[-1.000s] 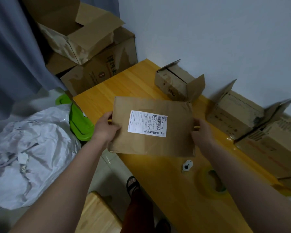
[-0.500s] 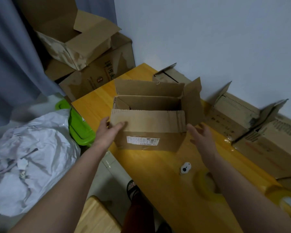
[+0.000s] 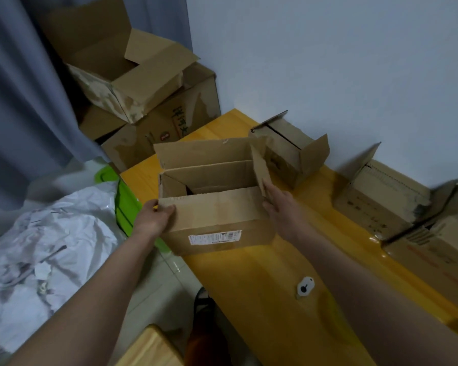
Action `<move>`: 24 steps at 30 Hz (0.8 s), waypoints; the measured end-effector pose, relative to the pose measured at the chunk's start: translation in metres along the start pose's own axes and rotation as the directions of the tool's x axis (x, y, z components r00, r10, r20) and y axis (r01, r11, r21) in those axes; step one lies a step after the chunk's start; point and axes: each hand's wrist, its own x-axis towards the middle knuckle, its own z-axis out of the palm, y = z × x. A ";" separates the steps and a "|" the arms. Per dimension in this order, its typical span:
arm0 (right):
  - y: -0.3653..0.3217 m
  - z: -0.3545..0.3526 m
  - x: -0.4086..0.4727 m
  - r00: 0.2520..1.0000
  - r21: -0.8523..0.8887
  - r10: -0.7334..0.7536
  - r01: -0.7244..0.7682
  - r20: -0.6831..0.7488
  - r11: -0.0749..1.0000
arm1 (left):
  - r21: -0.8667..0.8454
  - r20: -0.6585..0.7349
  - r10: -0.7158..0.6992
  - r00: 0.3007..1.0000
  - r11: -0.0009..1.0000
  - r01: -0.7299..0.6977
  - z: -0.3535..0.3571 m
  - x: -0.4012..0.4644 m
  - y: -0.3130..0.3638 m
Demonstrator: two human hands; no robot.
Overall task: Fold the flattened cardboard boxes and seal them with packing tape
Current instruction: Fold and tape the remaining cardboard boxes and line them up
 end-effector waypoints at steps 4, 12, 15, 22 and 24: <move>-0.027 0.014 0.061 0.996 -0.100 -0.034 0.042 0.077 0.994 | -0.061 -0.005 -0.055 0.998 0.997 0.054 -0.011 0.044 0.004; -0.080 0.027 0.206 0.990 -0.076 -0.005 0.015 0.139 0.997 | -0.291 0.017 -0.071 0.997 0.954 0.073 -0.019 0.152 0.047; -0.087 0.026 0.249 0.996 -0.039 0.048 -0.046 0.071 0.998 | -0.171 0.001 -0.045 0.999 0.984 0.045 -0.009 0.186 0.072; -0.074 0.018 0.280 0.956 -0.138 0.200 -0.233 -0.215 0.963 | -0.038 0.051 0.053 0.997 0.998 -0.051 0.027 0.224 0.115; -0.066 0.021 0.269 0.937 -0.134 0.215 -0.259 -0.276 0.957 | -0.040 0.053 0.092 0.994 0.995 -0.090 0.033 0.234 0.125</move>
